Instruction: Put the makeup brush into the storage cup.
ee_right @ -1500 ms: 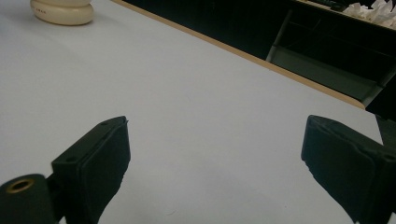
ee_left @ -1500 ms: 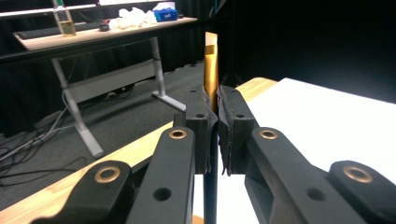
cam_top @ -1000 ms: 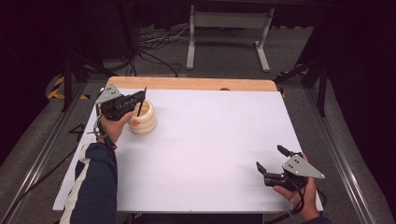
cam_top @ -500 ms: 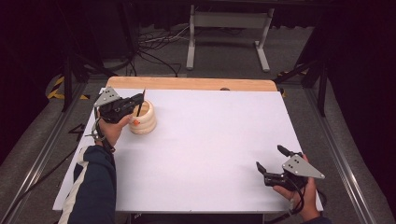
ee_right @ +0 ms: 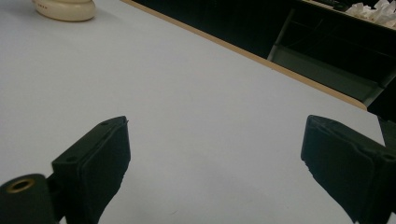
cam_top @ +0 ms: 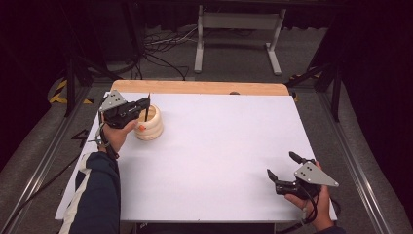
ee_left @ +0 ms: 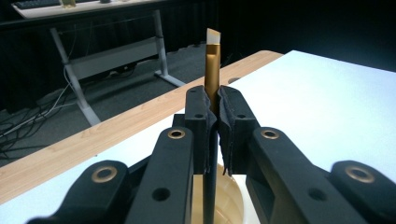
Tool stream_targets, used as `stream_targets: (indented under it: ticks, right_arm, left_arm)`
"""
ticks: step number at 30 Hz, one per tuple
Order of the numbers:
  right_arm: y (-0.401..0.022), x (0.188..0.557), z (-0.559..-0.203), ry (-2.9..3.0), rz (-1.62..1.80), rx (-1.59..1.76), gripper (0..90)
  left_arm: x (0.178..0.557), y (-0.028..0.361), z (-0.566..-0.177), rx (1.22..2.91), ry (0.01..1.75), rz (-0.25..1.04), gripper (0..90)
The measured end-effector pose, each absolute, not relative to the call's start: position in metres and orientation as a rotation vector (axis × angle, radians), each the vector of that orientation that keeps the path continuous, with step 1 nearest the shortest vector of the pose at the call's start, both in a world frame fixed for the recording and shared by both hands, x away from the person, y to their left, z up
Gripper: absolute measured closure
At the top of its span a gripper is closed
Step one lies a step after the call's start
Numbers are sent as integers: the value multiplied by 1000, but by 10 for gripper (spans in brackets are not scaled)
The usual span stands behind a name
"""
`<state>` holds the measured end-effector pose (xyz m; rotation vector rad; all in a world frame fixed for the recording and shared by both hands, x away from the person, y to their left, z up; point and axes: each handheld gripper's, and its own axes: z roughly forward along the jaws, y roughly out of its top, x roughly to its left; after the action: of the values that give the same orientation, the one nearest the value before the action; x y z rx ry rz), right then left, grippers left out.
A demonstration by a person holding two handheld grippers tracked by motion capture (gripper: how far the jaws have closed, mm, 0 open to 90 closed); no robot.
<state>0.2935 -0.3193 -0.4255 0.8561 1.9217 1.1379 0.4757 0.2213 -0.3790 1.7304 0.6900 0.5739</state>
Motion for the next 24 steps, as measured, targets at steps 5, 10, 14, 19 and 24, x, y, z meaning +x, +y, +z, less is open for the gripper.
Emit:
stream_targets:
  ticks: [5,10,14,19,24]
  right_arm:
    - [-319,294,-426,1920,1141,858,85]
    - [-319,294,-425,1920,1142,858,85]
    - [-320,294,-426,1923,1141,862,84]
    - [-319,294,-426,1927,1142,862,85]
    - [-320,294,-426,1929,1142,865,85]
  left_arm:
    - [473,222,-376,1734,689,590,789]
    - [468,223,-371,1738,697,630,685]
    - [463,220,-364,1757,686,671,572]
    - [457,218,-358,1724,689,704,424]
    - [453,216,-354,1730,675,725,330]
